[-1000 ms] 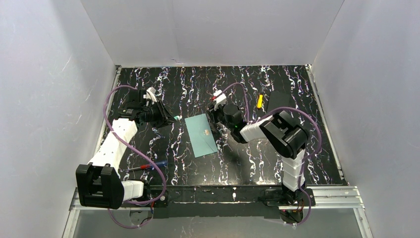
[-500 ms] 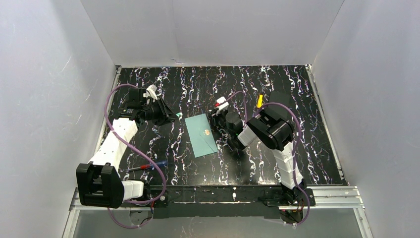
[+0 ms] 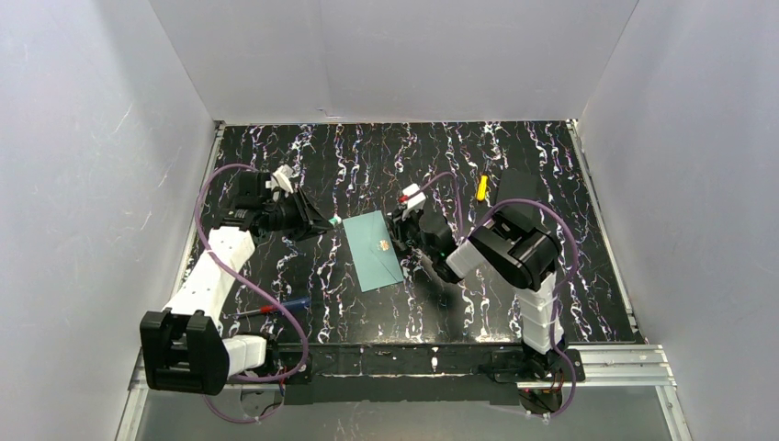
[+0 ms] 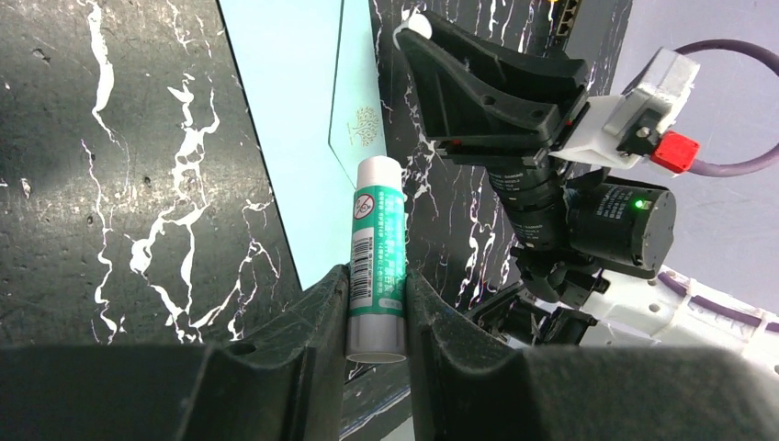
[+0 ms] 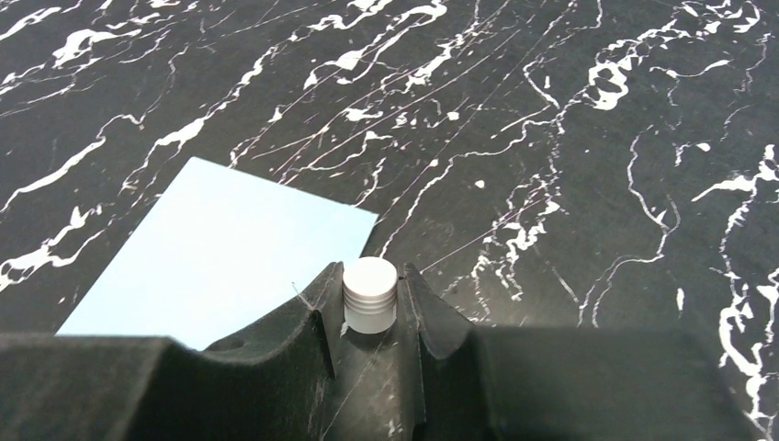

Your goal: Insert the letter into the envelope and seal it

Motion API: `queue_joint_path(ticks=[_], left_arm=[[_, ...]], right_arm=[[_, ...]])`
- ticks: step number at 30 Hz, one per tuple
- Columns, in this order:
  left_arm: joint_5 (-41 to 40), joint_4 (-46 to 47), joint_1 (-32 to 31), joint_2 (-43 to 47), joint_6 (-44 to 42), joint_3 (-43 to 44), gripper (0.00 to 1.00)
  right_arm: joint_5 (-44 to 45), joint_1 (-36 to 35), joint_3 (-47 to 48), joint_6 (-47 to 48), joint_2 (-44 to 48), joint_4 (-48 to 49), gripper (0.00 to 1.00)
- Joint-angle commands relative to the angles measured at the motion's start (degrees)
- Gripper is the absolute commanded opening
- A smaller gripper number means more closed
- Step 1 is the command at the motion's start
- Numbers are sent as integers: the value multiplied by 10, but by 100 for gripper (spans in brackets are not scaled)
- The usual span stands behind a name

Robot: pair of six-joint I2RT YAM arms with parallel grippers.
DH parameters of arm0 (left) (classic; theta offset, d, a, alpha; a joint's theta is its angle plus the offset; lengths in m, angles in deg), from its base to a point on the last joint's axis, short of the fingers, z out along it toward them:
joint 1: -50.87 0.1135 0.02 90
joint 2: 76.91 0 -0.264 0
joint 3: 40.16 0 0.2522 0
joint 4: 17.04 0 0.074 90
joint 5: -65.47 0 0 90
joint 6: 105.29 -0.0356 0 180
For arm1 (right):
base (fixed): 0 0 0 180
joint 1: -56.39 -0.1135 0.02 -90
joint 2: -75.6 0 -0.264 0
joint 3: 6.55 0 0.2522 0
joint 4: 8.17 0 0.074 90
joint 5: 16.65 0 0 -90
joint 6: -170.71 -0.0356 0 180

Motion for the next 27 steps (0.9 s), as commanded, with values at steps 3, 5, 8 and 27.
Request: queue_joint_path(ticks=[3,5,8,27], left_arm=[[25,-3,4,45,-4,-33,0],[28,-1,3,47,-4,-39,0],[29,6,4,51,-4,-45,0],[23,-15,3,82,-31,-80,0]], right_arm=[[16,-23,-49,7,7,96,36],[34,-33,-62,12,16,95,36],[64,-46,-94,21,16,133,37],[231,-107,-95,-18,166,-108,82]])
